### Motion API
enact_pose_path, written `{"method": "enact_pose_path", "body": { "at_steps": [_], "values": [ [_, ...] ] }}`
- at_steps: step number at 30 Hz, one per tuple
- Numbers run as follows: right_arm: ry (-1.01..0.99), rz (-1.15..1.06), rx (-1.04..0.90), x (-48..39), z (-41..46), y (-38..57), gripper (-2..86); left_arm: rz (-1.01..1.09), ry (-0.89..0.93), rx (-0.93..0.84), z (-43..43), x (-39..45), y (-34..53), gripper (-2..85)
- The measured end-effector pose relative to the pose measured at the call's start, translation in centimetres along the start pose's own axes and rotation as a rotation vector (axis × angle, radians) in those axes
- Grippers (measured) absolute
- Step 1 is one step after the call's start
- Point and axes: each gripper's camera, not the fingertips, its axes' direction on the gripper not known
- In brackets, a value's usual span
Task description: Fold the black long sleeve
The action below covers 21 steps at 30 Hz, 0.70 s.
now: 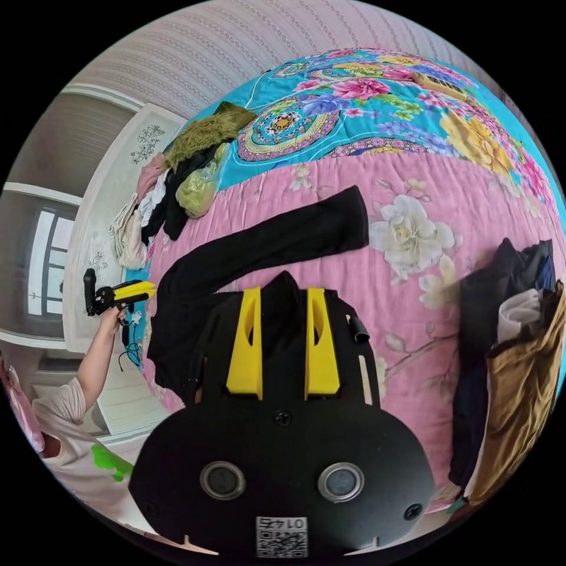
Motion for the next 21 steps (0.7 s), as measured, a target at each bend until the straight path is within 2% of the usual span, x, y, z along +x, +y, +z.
{"method": "enact_pose_path", "body": {
  "at_steps": [5,13,16,21],
  "values": [
    [0.085,0.085,0.016,0.4,-0.8,-4.0,10.9,-0.037,-0.041,-0.163,3.4,-1.4,-1.8,5.7],
    [0.198,0.234,0.056,0.5,-1.1,-6.7,9.6,-0.068,0.029,-0.041,0.4,-2.3,-0.9,3.3],
    [0.184,0.232,0.019,-0.2,-0.7,-7.2,8.0,-0.058,-0.009,-0.066,0.6,-2.6,-0.4,3.0],
    [0.221,0.150,-0.014,-2.8,-1.4,-7.4,1.9,-0.083,0.054,-0.102,2.6,-3.9,-0.9,2.9]
  ]
}}
